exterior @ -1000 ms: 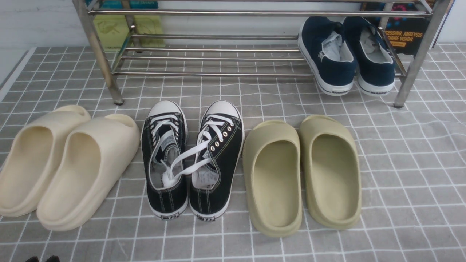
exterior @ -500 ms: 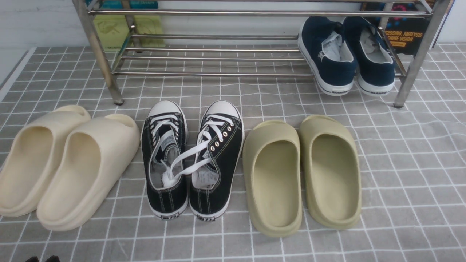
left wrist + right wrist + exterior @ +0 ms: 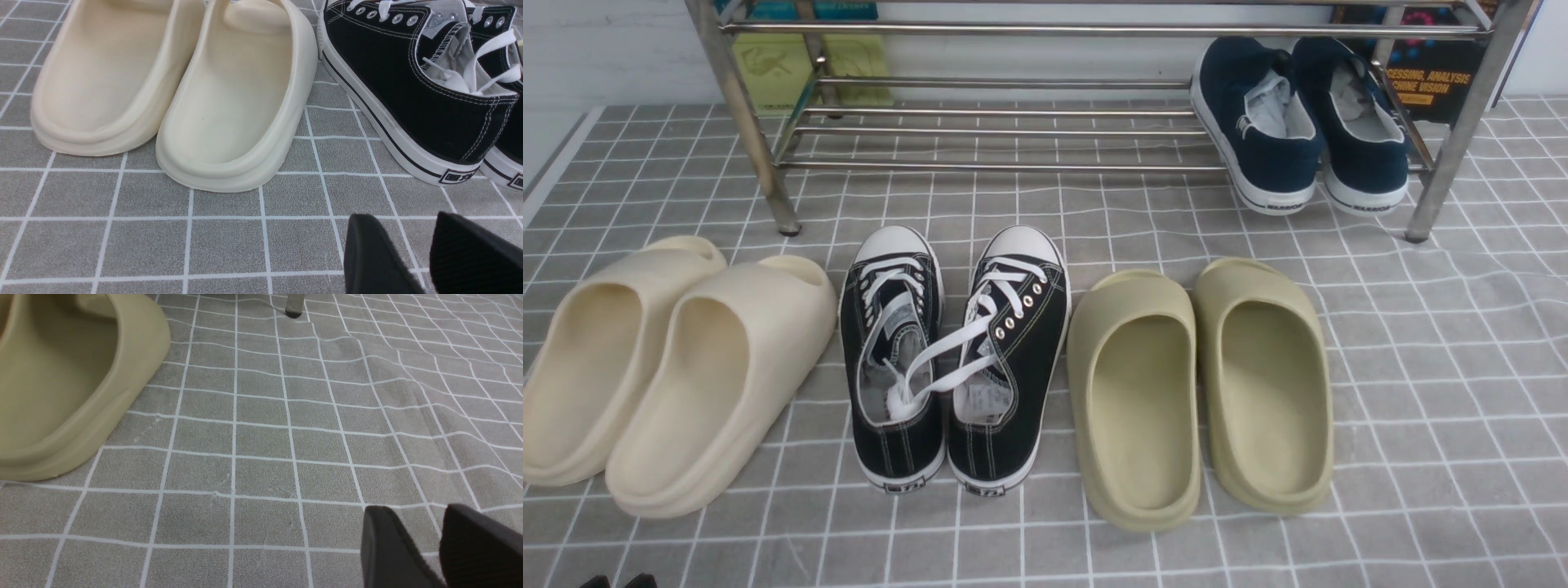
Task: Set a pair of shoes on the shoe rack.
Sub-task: Use the left arm to grab the shoe closest to it
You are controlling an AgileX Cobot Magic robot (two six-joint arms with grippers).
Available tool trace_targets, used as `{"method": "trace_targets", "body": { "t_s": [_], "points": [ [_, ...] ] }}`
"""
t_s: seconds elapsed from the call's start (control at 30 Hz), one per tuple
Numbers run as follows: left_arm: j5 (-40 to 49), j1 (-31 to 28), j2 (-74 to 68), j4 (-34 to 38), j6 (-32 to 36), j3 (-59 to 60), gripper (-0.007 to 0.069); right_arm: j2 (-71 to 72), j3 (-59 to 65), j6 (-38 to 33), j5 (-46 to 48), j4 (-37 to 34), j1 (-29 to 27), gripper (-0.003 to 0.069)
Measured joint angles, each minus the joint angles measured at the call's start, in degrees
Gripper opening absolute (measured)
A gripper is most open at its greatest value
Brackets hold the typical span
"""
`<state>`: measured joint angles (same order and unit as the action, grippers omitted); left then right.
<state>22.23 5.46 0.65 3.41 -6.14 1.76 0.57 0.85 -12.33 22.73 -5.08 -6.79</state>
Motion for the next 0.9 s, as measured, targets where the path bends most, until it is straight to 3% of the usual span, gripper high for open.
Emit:
{"method": "trace_targets", "body": {
  "t_s": [0.17, 0.3, 0.53, 0.7, 0.73, 0.8, 0.9],
  "points": [
    [-1.54, 0.0, 0.0, 0.0, 0.12, 0.0, 0.0238, 0.0, 0.0, 0.0, 0.0, 0.0, 0.0, 0.0239],
    [-8.66, 0.0, 0.0, -0.18, 0.22, 0.0, 0.0238, 0.0, 0.0, 0.0, 0.0, 0.0, 0.0, 0.0239],
    [-30.55, 0.0, 0.0, -0.43, -0.09, 0.0, 0.0238, 0.0, 0.0, 0.0, 0.0, 0.0, 0.0, 0.0239],
    [-45.66, 0.0, 0.0, 0.32, -6.16, 0.0, 0.0238, 0.0, 0.0, 0.0, 0.0, 0.0, 0.0, 0.0239],
    [-52.77, 0.0, 0.0, 1.11, -9.5, 0.0, 0.0231, 0.0, 0.0, 0.0, 0.0, 0.0, 0.0, 0.0239],
    [-56.92, 0.0, 0.0, 2.19, -11.98, -1.76, 0.0193, 0.0, 0.0, 0.0, 0.0, 0.0, 0.0, 0.0239],
    [-52.37, 0.0, 0.0, 3.0, -12.33, -6.47, 0.0118, 0.0, 0.0, 0.0, 0.0, 0.0, 0.0, 0.0239]
  ]
}}
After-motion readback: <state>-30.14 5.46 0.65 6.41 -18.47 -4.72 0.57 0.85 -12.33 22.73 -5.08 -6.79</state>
